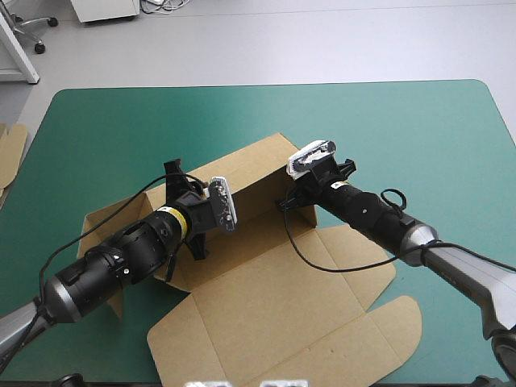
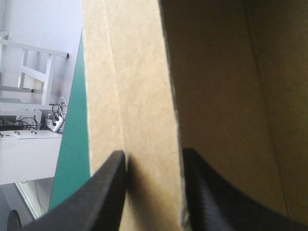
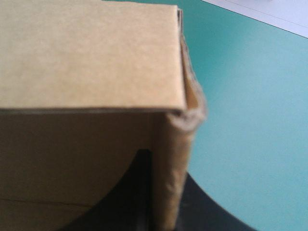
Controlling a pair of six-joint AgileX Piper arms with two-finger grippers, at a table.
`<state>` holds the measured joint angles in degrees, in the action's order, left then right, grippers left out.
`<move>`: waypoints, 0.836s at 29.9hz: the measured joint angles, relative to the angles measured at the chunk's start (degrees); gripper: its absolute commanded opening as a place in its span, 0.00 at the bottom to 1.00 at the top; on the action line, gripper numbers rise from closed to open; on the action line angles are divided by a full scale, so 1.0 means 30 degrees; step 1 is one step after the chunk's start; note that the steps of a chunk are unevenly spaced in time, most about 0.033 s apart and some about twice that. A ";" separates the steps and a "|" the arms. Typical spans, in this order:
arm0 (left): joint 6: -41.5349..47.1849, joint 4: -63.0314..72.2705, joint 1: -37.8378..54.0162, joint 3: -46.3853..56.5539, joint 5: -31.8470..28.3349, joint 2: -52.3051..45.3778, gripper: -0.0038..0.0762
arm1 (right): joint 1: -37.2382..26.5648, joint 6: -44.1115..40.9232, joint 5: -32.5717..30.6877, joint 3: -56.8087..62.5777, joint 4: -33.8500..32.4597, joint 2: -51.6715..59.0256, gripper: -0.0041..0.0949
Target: Fold the box
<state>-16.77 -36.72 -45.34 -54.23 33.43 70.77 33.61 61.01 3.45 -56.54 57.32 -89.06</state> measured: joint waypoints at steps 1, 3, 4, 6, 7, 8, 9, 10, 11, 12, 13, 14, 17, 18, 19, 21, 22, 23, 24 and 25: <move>0.0104 0.0017 -0.0201 0.0000 0.0178 -0.0024 0.48 | 0.0000 -0.0022 0.0000 0.0000 0.0000 0.0000 0.01; 0.0346 -0.0056 -0.0804 0.0000 0.0771 -0.0086 0.48 | 0.0000 -0.0080 -0.0018 0.0000 0.0000 0.0000 0.01; 0.0392 -0.0103 -0.1032 0.0000 0.1116 -0.0111 0.48 | 0.0000 -0.0104 -0.0040 0.0000 0.0000 0.0000 0.01; 0.0501 -0.0233 -0.1648 -0.0139 0.1911 -0.0167 0.48 | 0.0000 -0.0126 -0.0129 0.0000 0.0000 0.0000 0.01; 0.0536 -0.0269 -0.1998 -0.0285 0.2393 -0.0167 0.48 | 0.0021 -0.0210 -0.0175 0.0000 0.0000 0.0000 0.01; 0.0560 -0.0289 -0.2296 -0.0432 0.2815 -0.0167 0.48 | 0.0021 -0.0274 -0.0213 0.0000 0.0000 0.0000 0.01; 0.0581 -0.0312 -0.2687 -0.0645 0.3368 -0.0167 0.48 | 0.0021 -0.0295 -0.0238 0.0000 0.0000 0.0000 0.01; 0.0623 -0.0222 -0.3117 -0.0890 0.3806 -0.0167 0.48 | 0.0021 -0.0320 -0.0284 0.0000 -0.0022 0.0000 0.01; 0.0623 -0.0071 -0.3604 -0.1164 0.4171 -0.0167 0.48 | 0.0032 -0.0320 -0.0284 0.0000 -0.0022 0.0000 0.01; 0.0658 0.0150 -0.3999 -0.1394 0.4416 -0.0167 0.48 | 0.0032 -0.0320 -0.0284 0.0000 -0.0022 0.0000 0.01; 0.0700 0.0351 -0.4470 -0.1686 0.4756 -0.0167 0.48 | 0.0042 -0.0320 -0.0284 0.0000 -0.0041 0.0000 0.01; 0.0845 0.0533 -0.4919 -0.1983 0.5086 -0.0167 0.48 | 0.0060 -0.0320 -0.0284 0.0000 -0.0041 0.0000 0.01; 0.1347 0.1186 -0.6146 -0.2721 0.6131 -0.0136 0.47 | 0.0081 -0.0283 -0.0248 0.0000 -0.0155 0.0000 0.01; 0.1506 0.1306 -0.6476 -0.2983 0.6539 -0.0112 0.44 | 0.0081 -0.0283 -0.0248 0.0000 -0.0155 0.0000 0.01; 0.1691 0.1306 -0.6697 -0.3254 0.6927 -0.0112 0.40 | 0.0081 -0.0283 -0.0248 0.0000 -0.0176 0.0000 0.01; 0.2369 0.0920 -0.7061 -0.3775 0.7632 -0.0112 0.26 | 0.0091 -0.0302 -0.0248 0.0000 -0.0176 0.0000 0.01; 0.2689 0.0382 -0.7134 -0.3948 0.7830 -0.0112 0.17 | 0.0091 -0.0303 -0.0248 0.0000 -0.0176 0.0000 0.01; 0.3100 -0.0365 -0.7186 -0.4136 0.8098 -0.0112 0.08 | 0.0091 -0.0320 -0.0248 0.0000 -0.0176 0.0000 0.01; 0.3517 -0.1278 -0.7223 -0.4281 0.8340 -0.0112 0.03 | 0.0091 -0.0318 -0.0248 0.0000 -0.0176 0.0000 0.01; 0.3958 -0.2075 -0.7219 -0.4367 0.8513 -0.0112 0.03 | 0.0091 -0.0318 -0.0248 0.0000 -0.0176 0.0000 0.01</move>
<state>-4.90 -42.94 -67.00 -67.33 58.97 70.43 33.88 60.06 2.71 -56.54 56.79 -89.06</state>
